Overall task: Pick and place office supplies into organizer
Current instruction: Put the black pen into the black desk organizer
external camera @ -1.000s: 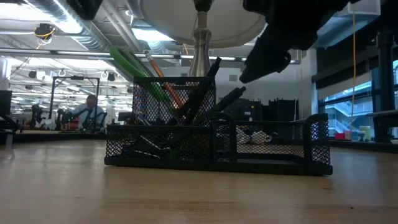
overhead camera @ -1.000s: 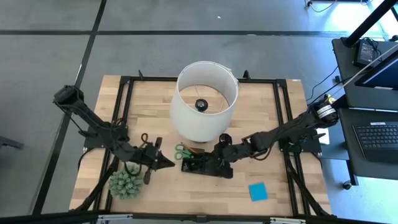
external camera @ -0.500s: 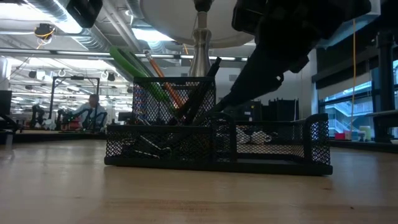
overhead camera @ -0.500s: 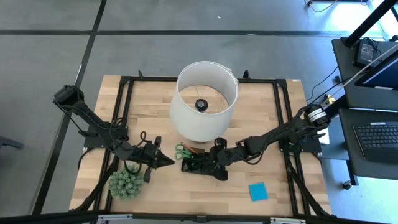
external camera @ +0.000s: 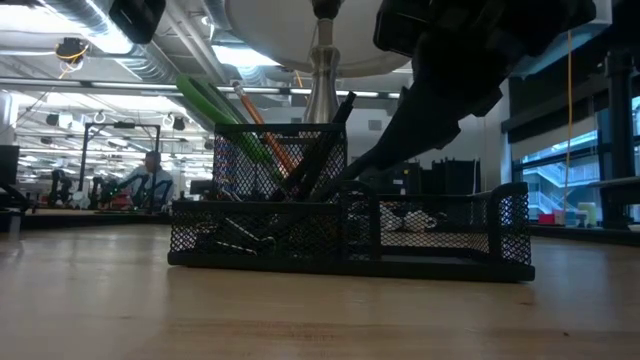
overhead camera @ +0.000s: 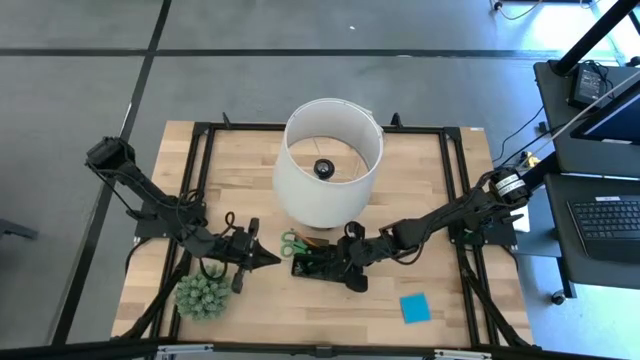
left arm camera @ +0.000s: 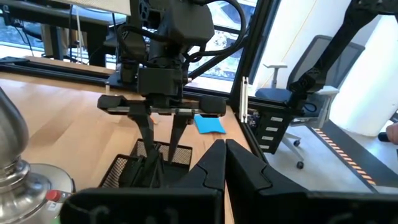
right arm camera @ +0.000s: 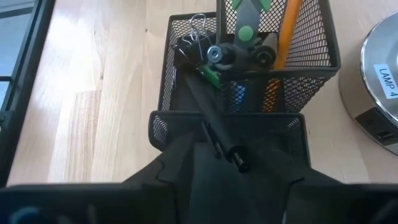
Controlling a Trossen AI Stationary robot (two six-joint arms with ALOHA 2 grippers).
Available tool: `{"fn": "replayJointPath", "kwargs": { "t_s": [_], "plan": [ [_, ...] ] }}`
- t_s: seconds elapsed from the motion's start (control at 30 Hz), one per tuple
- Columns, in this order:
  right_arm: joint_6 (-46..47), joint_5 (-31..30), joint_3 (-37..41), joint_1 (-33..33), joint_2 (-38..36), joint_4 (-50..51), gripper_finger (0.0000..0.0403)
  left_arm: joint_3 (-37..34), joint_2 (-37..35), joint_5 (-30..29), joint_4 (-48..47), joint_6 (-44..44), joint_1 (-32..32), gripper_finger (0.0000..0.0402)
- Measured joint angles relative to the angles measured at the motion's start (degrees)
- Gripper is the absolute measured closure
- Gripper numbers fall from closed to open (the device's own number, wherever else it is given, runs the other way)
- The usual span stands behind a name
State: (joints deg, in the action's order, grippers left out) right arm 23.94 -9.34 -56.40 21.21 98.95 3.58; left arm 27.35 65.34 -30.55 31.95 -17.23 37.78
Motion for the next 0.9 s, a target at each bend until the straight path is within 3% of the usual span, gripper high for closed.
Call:
{"fn": "replayJointPath", "kwargs": {
  "t_s": [0.53, 0.9],
  "plan": [
    [0.0, 0.4, 0.0, 0.1, 0.0, 0.0, 0.036, 0.0, 0.0, -0.1, 0.0, 2.0, 0.0, 0.04],
    [2.7, 0.4, 0.0, 0.0, -2.5, 3.1, 0.0361, 0.0, 0.0, 0.0, 0.0, 2.0, 0.0, 0.04]
  ]
}}
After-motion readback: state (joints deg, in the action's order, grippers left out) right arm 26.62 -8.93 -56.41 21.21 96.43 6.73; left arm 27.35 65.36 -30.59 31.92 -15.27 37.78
